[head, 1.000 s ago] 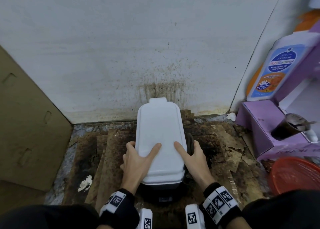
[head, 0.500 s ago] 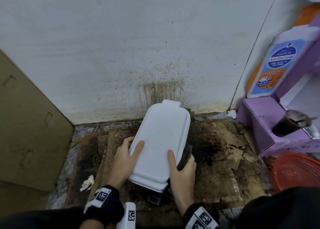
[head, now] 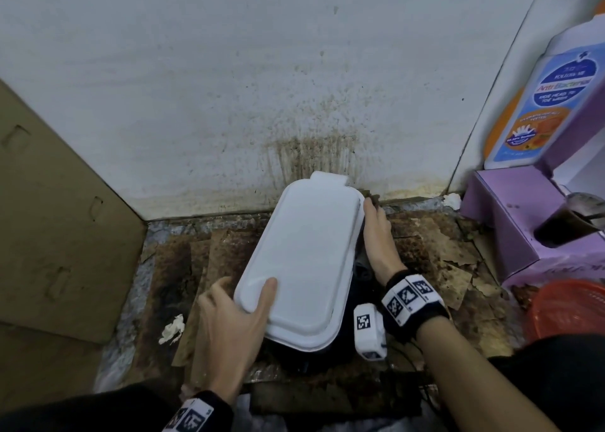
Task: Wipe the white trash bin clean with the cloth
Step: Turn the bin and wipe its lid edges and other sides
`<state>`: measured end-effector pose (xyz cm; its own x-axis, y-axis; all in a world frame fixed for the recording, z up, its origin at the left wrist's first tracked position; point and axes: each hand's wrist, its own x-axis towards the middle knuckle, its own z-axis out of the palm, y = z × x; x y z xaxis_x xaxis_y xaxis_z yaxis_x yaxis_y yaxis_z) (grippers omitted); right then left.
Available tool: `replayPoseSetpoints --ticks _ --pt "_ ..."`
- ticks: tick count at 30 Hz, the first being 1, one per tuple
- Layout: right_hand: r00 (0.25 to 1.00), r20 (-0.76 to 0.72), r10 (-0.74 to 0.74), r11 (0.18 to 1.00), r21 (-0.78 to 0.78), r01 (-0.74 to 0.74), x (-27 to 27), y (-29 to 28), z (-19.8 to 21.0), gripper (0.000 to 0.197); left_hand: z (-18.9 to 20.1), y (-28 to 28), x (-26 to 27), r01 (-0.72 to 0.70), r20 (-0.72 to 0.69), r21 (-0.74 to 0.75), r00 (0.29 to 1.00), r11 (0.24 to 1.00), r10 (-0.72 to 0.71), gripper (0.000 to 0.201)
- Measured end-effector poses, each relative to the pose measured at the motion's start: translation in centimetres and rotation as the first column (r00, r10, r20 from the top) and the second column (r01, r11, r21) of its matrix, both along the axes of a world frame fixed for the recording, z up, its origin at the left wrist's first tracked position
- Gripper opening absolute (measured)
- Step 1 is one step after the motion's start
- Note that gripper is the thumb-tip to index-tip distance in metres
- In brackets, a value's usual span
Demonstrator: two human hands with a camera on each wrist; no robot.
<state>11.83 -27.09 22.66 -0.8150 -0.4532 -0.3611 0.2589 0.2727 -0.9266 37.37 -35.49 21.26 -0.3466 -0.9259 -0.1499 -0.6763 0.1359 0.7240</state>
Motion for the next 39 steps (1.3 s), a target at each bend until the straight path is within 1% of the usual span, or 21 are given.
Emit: replayPoseSetpoints --ticks 1,3,4,6,8,12,14,17,19,20,21,23,24,26,28,30,31,33,36,39 --pt "1.000 -0.002 0.031 1.000 0.001 -0.031 -0.9 -0.3 0.1 0.088 0.2 0.3 0.1 -0.004 -0.010 0.034 1.000 0.999 0.004 0.101" --pt "0.997 -0.007 0.073 0.997 -0.026 -0.073 -2.5 -0.8 -0.2 0.096 0.8 0.6 0.2 -0.009 -0.066 0.089 0.998 0.996 0.014 0.092" --pt "0.996 -0.023 0.086 0.995 -0.042 -0.087 -3.0 -1.1 -0.3 0.094 0.9 0.5 0.2 -0.005 -0.078 0.091 0.997 0.996 0.012 0.088" --pt "0.992 -0.079 0.096 0.994 -0.046 -0.100 -3.4 -1.4 -0.7 0.083 0.8 0.1 0.4 0.017 -0.066 0.084 0.998 0.996 -0.011 0.083" --pt "0.992 -0.099 0.082 0.994 -0.060 -0.088 -3.6 -1.6 -1.2 0.080 0.6 -0.2 0.5 0.031 -0.076 0.097 0.997 0.995 -0.023 0.081" --pt "0.992 -0.073 0.105 0.991 -0.080 -0.110 -4.0 -1.0 -1.1 0.081 0.8 0.1 0.5 0.031 -0.175 0.135 0.985 0.990 -0.007 0.077" --pt "0.992 -0.090 0.089 0.992 -0.077 -0.096 -3.8 -0.4 -0.7 0.073 0.9 0.2 0.4 0.049 -0.226 0.148 0.974 0.988 -0.015 0.074" --pt "0.992 -0.122 -0.016 0.995 -0.103 0.004 -2.4 0.7 -0.5 0.052 1.1 -0.5 0.5 0.092 -0.281 0.152 0.959 0.984 -0.046 0.067" --pt "0.983 -0.116 -0.142 0.983 -0.130 0.127 -1.2 1.7 -0.8 0.049 1.3 -1.5 0.3 0.125 -0.313 0.134 0.947 0.983 -0.078 0.065" --pt "0.973 -0.102 -0.206 0.971 -0.142 0.191 -0.4 2.3 -1.0 0.053 1.4 -2.2 0.2 0.143 -0.331 0.128 0.939 0.981 -0.094 0.063" --pt "0.961 -0.085 -0.265 0.958 -0.138 0.252 0.4 2.7 -1.3 0.060 1.5 -3.0 0.1 0.163 -0.343 0.123 0.933 0.979 -0.112 0.063" --pt "0.923 -0.087 -0.374 0.926 -0.084 0.368 2.3 3.5 -2.0 0.080 1.7 -4.7 -0.1 0.223 -0.344 0.121 0.924 0.967 -0.170 0.061" --pt "0.904 -0.100 -0.416 0.909 -0.058 0.412 3.2 3.8 -2.3 0.086 1.7 -5.4 -0.2 0.255 -0.347 0.127 0.917 0.959 -0.198 0.060" --pt "0.877 -0.133 -0.463 0.886 -0.034 0.462 4.7 4.0 -2.5 0.088 1.4 -6.5 -0.4 0.270 -0.348 0.128 0.913 0.954 -0.212 0.063" --pt "0.869 -0.138 -0.474 0.880 -0.033 0.475 5.2 3.8 -2.7 0.085 0.9 -7.1 -0.6 0.242 -0.320 0.095 0.926 0.966 -0.200 0.070" --pt "0.872 -0.120 -0.475 0.880 -0.040 0.474 4.9 3.6 -2.9 0.076 0.1 -7.2 -0.6 0.224 -0.263 0.064 0.944 0.972 -0.201 0.077" --pt "0.872 -0.094 -0.480 0.877 -0.044 0.478 4.5 3.5 -2.9 0.070 -0.2 -7.1 -0.6 0.214 -0.247 0.053 0.949 0.975 -0.195 0.079" --pt "0.877 -0.009 -0.481 0.875 -0.061 0.479 3.6 3.4 -3.0 0.065 -0.6 -6.8 -0.7 0.176 -0.250 0.041 0.955 0.984 -0.160 0.081" --pt "0.884 0.087 -0.460 0.881 -0.082 0.466 2.4 3.5 -2.7 0.065 -0.3 -6.0 -0.7 0.112 -0.224 0.033 0.969 0.993 -0.102 0.096" --pt "0.907 0.172 -0.385 0.910 -0.094 0.404 0.7 3.4 -2.0 0.068 0.1 -4.6 -0.5 0.082 -0.168 0.061 0.983 0.995 -0.071 0.099"
